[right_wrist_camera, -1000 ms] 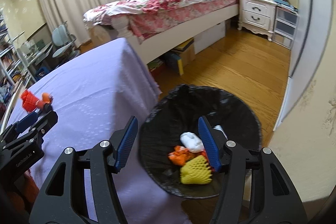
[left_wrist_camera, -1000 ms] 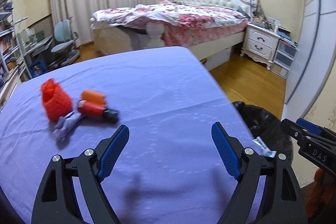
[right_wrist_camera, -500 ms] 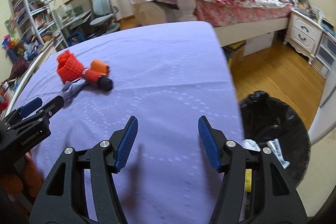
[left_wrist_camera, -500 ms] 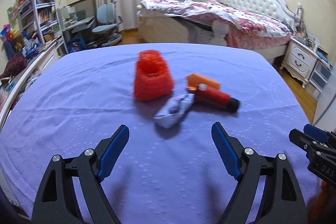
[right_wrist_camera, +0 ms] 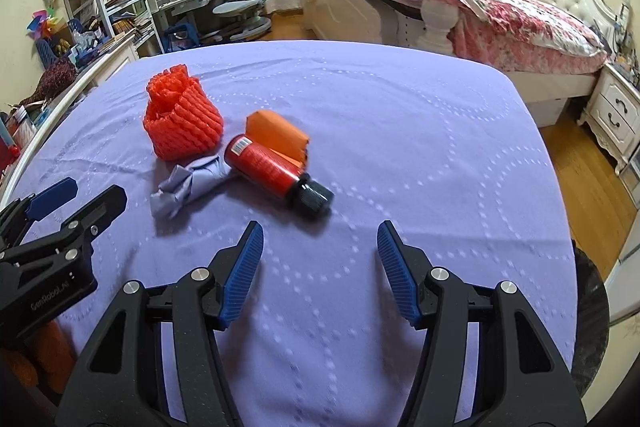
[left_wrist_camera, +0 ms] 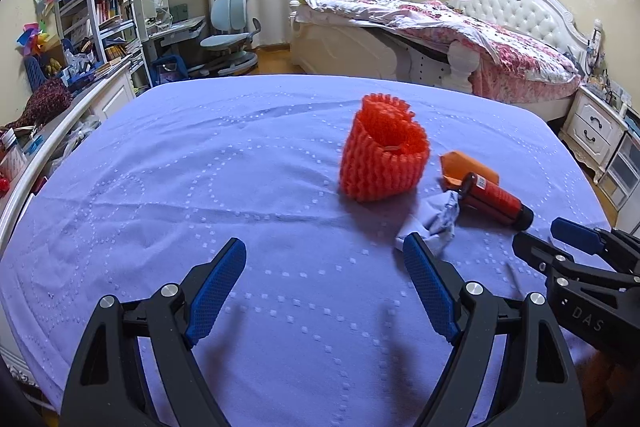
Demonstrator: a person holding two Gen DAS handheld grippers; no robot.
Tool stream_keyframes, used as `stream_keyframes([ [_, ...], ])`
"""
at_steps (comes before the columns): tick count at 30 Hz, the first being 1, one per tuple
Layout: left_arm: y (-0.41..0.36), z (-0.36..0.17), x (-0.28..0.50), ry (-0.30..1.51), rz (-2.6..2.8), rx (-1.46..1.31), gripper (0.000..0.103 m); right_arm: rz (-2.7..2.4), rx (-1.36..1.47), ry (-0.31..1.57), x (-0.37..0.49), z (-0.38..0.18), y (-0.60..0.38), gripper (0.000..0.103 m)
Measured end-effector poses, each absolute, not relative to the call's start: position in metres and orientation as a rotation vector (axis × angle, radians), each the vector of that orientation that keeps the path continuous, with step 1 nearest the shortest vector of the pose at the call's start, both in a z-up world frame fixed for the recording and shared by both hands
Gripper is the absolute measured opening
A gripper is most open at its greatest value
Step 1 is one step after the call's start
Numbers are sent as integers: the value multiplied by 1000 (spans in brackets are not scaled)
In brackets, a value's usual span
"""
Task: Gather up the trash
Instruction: 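Grasp the red spray can by its black cap with the right gripper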
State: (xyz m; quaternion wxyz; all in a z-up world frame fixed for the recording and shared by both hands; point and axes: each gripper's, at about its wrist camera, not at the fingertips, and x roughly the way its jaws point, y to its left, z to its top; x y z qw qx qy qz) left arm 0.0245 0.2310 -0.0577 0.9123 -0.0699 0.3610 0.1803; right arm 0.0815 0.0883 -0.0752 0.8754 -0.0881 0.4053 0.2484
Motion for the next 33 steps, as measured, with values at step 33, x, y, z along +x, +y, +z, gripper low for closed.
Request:
stream_keyframes([
  [33,232,-57,26,739,311,-148,81,473,-155,880,73,-75,77,27],
])
